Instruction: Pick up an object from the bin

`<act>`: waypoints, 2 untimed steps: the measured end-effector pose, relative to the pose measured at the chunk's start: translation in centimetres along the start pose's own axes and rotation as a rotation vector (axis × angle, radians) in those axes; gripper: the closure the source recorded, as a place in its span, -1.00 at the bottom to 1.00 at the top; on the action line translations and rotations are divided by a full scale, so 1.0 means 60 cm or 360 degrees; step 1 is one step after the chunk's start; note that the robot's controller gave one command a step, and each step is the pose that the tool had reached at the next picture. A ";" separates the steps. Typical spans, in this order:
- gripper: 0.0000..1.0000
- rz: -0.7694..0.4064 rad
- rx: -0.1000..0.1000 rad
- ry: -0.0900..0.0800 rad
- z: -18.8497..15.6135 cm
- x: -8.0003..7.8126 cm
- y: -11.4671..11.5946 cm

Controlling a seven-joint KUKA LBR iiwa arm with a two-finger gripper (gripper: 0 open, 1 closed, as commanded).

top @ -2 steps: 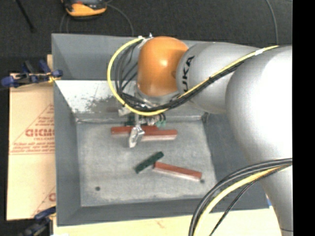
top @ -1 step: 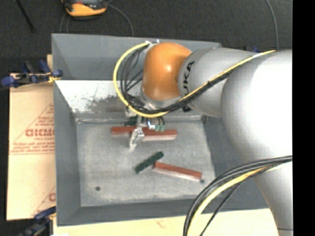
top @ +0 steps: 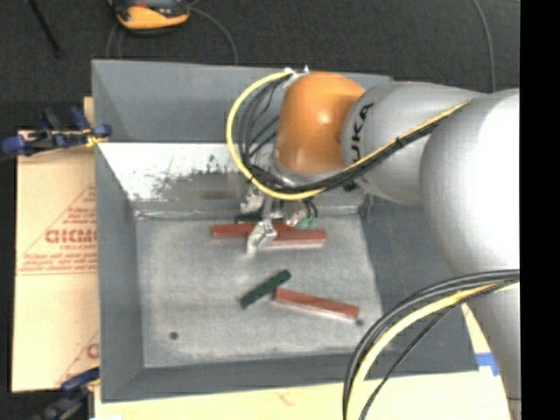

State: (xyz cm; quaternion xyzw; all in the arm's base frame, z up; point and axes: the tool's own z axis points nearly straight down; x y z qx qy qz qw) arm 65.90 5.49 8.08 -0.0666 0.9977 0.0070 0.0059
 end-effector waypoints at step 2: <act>1.00 -0.0001 0.0020 0.0001 -0.157 -0.006 0.000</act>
Offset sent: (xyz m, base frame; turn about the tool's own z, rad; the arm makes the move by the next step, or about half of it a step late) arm 0.0001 -0.0001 0.0882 -0.0001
